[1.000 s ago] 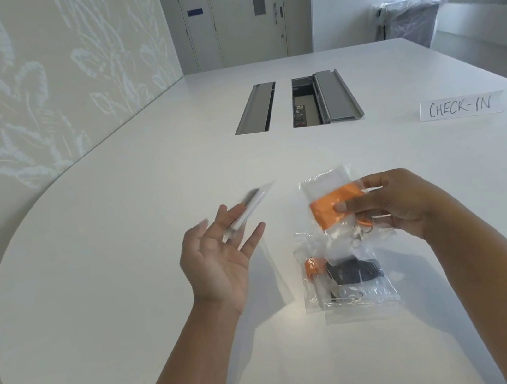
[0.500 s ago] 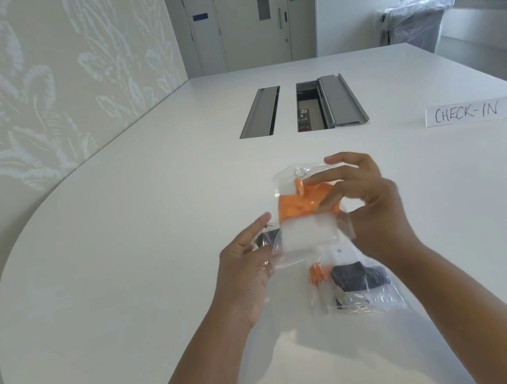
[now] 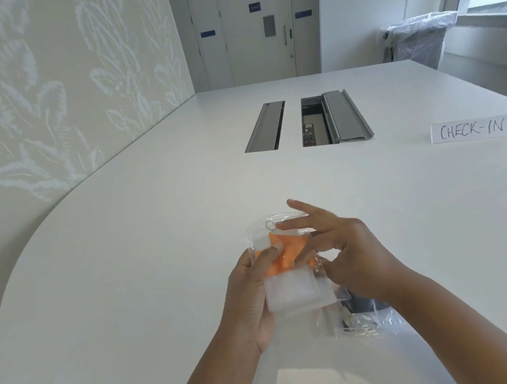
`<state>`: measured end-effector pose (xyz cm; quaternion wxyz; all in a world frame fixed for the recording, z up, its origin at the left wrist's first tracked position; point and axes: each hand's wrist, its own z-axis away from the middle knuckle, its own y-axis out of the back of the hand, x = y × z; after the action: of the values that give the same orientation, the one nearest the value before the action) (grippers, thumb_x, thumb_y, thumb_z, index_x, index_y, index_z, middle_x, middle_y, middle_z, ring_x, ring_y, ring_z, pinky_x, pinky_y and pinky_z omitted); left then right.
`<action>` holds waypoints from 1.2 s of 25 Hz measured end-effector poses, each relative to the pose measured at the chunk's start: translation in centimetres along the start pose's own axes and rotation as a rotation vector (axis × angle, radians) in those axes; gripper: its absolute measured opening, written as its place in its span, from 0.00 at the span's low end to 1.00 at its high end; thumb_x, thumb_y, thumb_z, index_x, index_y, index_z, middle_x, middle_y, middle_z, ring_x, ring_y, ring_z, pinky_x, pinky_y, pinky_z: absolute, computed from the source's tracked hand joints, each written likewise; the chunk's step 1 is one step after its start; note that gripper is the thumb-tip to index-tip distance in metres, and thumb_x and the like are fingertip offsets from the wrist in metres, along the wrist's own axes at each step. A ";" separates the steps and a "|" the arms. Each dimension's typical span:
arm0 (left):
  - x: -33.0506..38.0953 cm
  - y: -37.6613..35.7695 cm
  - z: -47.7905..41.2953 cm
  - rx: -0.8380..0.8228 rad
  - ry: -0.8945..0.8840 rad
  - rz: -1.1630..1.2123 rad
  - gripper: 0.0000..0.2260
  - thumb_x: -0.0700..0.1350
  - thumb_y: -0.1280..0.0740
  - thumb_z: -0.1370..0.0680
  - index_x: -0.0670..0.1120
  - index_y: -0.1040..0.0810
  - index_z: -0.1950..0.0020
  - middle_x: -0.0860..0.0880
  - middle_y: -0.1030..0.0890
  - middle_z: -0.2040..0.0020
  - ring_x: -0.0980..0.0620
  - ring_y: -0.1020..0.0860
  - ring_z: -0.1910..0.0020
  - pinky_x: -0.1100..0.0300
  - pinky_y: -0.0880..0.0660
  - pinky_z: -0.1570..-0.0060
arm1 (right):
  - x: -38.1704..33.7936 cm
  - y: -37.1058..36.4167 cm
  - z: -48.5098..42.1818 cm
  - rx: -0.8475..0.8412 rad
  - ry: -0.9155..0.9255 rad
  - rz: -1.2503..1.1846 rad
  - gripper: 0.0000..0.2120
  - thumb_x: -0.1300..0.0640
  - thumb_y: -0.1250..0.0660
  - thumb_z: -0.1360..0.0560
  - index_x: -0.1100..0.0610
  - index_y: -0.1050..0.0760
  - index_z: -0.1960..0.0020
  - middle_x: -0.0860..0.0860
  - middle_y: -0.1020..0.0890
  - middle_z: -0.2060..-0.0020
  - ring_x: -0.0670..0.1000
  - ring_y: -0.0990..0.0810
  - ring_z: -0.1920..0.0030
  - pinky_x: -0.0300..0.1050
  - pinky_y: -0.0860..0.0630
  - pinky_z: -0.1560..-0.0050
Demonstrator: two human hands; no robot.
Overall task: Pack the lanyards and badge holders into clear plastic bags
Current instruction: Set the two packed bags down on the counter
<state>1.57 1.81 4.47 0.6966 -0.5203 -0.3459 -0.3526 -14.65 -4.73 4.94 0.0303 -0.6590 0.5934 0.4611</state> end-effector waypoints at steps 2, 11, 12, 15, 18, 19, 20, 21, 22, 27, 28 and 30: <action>0.3 0.1 0.0 0.038 -0.013 -0.004 0.12 0.39 0.29 0.27 0.42 0.20 0.44 0.38 0.16 0.46 0.42 0.17 0.52 0.46 0.21 0.50 | -0.4 1.1 -0.1 0.000 -0.103 -0.030 0.23 0.79 0.30 0.34 0.52 0.14 0.52 0.44 0.20 0.36 0.45 0.33 0.25 0.44 0.25 0.34; 0.1 0.8 -0.7 0.387 -0.204 -0.205 0.38 0.40 0.24 0.30 0.69 0.38 0.32 0.44 0.20 0.51 0.47 0.21 0.51 0.47 0.27 0.39 | 0.4 6.2 1.1 -0.468 -1.039 0.434 0.54 0.34 0.21 0.42 0.46 0.44 0.24 0.50 0.27 0.37 0.52 0.25 0.40 0.48 0.27 0.39; 0.2 0.7 -0.6 0.387 -0.230 -0.216 0.36 0.40 0.25 0.28 0.70 0.38 0.32 0.44 0.21 0.53 0.48 0.21 0.53 0.48 0.27 0.40 | 0.3 5.9 1.0 -0.502 -1.029 0.464 0.56 0.34 0.20 0.43 0.46 0.46 0.24 0.51 0.29 0.35 0.53 0.26 0.37 0.48 0.28 0.38; 0.2 0.7 -0.6 0.375 -0.263 -0.247 0.33 0.38 0.27 0.27 0.70 0.34 0.35 0.45 0.21 0.55 0.50 0.22 0.58 0.51 0.25 0.43 | 0.0 5.4 0.8 -0.491 -1.021 0.435 0.53 0.39 0.18 0.42 0.46 0.41 0.25 0.48 0.28 0.41 0.52 0.28 0.39 0.47 0.30 0.41; 0.0 1.1 -0.9 0.293 -0.249 -0.274 0.36 0.40 0.25 0.28 0.75 0.34 0.35 0.48 0.20 0.47 0.50 0.20 0.48 0.49 0.26 0.36 | 0.4 6.3 1.0 -0.317 -0.993 0.281 0.43 0.51 0.16 0.41 0.47 0.32 0.30 0.49 0.24 0.47 0.53 0.23 0.46 0.48 0.26 0.43; 0.1 1.1 -0.9 0.263 -0.234 -0.290 0.38 0.40 0.24 0.28 0.76 0.36 0.33 0.50 0.21 0.44 0.51 0.20 0.45 0.48 0.28 0.34 | 0.3 6.7 1.0 -0.246 -0.954 0.181 0.41 0.56 0.16 0.40 0.48 0.30 0.31 0.51 0.21 0.50 0.53 0.21 0.51 0.47 0.24 0.48; 0.2 1.2 -0.9 0.234 -0.215 -0.305 0.40 0.41 0.24 0.28 0.76 0.39 0.31 0.51 0.22 0.41 0.52 0.21 0.42 0.49 0.29 0.33 | 0.1 7.1 1.0 -0.186 -0.891 0.052 0.38 0.60 0.17 0.38 0.49 0.28 0.32 0.54 0.18 0.54 0.52 0.20 0.55 0.44 0.24 0.54; 0.3 1.2 -0.9 0.213 -0.191 -0.322 0.43 0.41 0.24 0.28 0.74 0.43 0.28 0.51 0.22 0.41 0.53 0.21 0.42 0.52 0.29 0.34 | -0.3 7.2 0.9 -0.125 -0.827 -0.094 0.36 0.63 0.18 0.38 0.50 0.27 0.33 0.55 0.17 0.57 0.52 0.19 0.59 0.41 0.26 0.58; 0.3 1.3 -1.1 0.193 -0.168 -0.339 0.45 0.42 0.24 0.28 0.73 0.48 0.26 0.50 0.22 0.43 0.54 0.21 0.44 0.54 0.28 0.36 | -0.6 7.1 0.8 -0.053 -0.769 -0.237 0.35 0.63 0.19 0.39 0.51 0.26 0.34 0.56 0.17 0.60 0.52 0.19 0.59 0.41 0.26 0.59; -0.1 0.1 -0.5 0.057 -0.045 -0.278 0.36 0.53 0.33 0.22 0.69 0.54 0.24 0.57 0.17 0.51 0.58 0.20 0.47 0.49 0.31 0.32 | -1.5 4.4 -0.4 0.273 -0.716 -0.610 0.33 0.65 0.21 0.41 0.55 0.24 0.38 0.58 0.15 0.60 0.55 0.14 0.58 0.46 0.20 0.60; -0.5 -0.1 -0.4 0.030 -0.017 -0.218 0.30 0.57 0.38 0.20 0.69 0.51 0.24 0.59 0.17 0.47 0.58 0.19 0.46 0.48 0.31 0.32 | -1.5 3.7 -0.4 0.299 -0.737 -0.591 0.32 0.65 0.20 0.41 0.56 0.24 0.39 0.58 0.14 0.61 0.56 0.14 0.57 0.48 0.19 0.59; -0.8 -0.2 -0.4 -0.063 0.045 -0.146 0.25 0.63 0.43 0.21 0.63 0.42 0.25 0.52 0.17 0.41 0.53 0.17 0.46 0.48 0.27 0.36 | -1.5 2.8 -0.4 0.310 -0.778 -0.532 0.30 0.65 0.19 0.41 0.57 0.23 0.41 0.60 0.14 0.58 0.59 0.13 0.56 0.54 0.16 0.54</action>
<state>1.01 1.48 3.86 0.6600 -0.5072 -0.3562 -0.4247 -16.44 -4.69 7.55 0.4638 -0.5544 0.4107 0.5557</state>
